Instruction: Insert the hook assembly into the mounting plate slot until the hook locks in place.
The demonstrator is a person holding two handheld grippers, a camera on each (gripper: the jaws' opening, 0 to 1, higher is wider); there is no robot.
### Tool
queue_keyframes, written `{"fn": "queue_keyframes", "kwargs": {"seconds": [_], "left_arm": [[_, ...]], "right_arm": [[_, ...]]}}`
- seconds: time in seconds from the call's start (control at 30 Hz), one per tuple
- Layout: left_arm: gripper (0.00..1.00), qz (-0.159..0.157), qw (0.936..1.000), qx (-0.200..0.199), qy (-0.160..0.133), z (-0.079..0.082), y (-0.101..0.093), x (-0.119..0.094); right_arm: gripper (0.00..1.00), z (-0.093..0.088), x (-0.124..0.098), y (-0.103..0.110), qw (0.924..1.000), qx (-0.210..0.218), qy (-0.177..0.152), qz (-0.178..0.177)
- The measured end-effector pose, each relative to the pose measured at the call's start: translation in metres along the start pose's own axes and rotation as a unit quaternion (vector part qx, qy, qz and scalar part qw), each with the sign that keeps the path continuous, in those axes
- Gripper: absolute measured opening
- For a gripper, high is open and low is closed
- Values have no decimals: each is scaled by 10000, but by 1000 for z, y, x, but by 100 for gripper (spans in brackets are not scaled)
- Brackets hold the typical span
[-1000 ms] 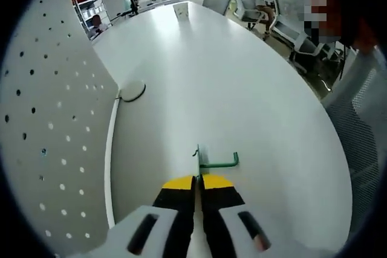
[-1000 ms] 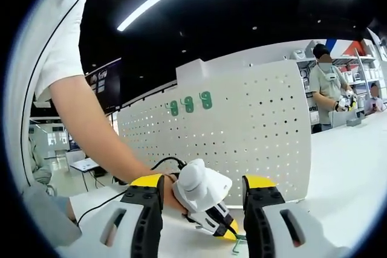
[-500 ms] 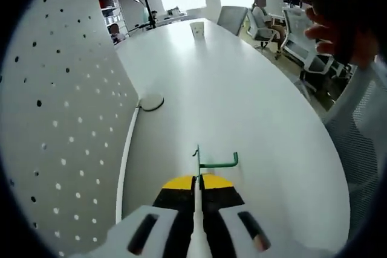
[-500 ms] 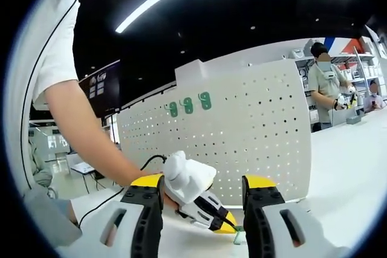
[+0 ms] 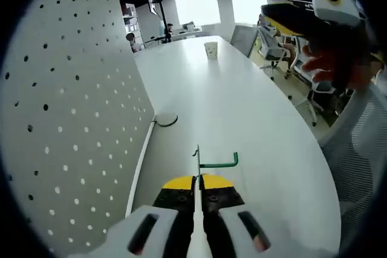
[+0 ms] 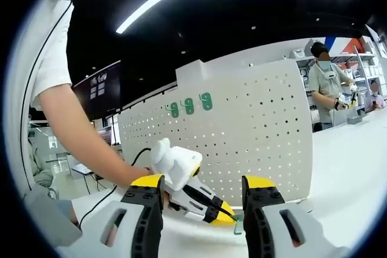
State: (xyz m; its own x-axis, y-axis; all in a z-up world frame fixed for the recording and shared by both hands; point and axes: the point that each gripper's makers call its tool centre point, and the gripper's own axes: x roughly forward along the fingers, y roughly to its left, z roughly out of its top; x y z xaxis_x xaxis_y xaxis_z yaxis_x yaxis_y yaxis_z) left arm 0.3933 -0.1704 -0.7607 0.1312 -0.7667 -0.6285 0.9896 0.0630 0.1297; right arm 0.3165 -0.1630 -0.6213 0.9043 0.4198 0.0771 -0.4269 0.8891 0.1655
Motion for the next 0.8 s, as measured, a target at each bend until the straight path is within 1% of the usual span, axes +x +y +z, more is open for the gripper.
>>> {"fn": "queue_keyframes", "kwargs": {"seconds": [0.1, 0.13, 0.23, 0.3, 0.37, 0.6, 0.67, 0.8], "left_arm": [[3, 49, 9999, -77, -113, 6, 0, -4], [3, 73, 9997, -112, -207, 10, 0, -6], [3, 123, 9994, -130, -290, 15, 0, -9], [3, 134, 9989, -182, -412, 21, -1, -11], [3, 163, 9989, -146, -416, 23, -2, -13], [3, 279, 9970, -227, -679, 36, 0, -22], [3, 304, 9966, -233, -729, 37, 1, -25], [3, 392, 9945, -316, -921, 43, 2, -34]], "right_arm": [[49, 1, -1, -2, 10000, 5, -14, -31], [49, 2, -1, -2, 10000, 1, -15, -42], [49, 3, -2, -2, 10000, -6, -39, -62], [48, 4, -2, -3, 10000, -8, -45, -77], [48, 4, -2, -4, 9999, -7, -56, -90], [48, 6, -3, -7, 9999, 6, -78, -131], [48, 8, -3, -8, 9997, 94, -124, -172], [48, 7, -4, -10, 9997, 94, -104, -193]]}}
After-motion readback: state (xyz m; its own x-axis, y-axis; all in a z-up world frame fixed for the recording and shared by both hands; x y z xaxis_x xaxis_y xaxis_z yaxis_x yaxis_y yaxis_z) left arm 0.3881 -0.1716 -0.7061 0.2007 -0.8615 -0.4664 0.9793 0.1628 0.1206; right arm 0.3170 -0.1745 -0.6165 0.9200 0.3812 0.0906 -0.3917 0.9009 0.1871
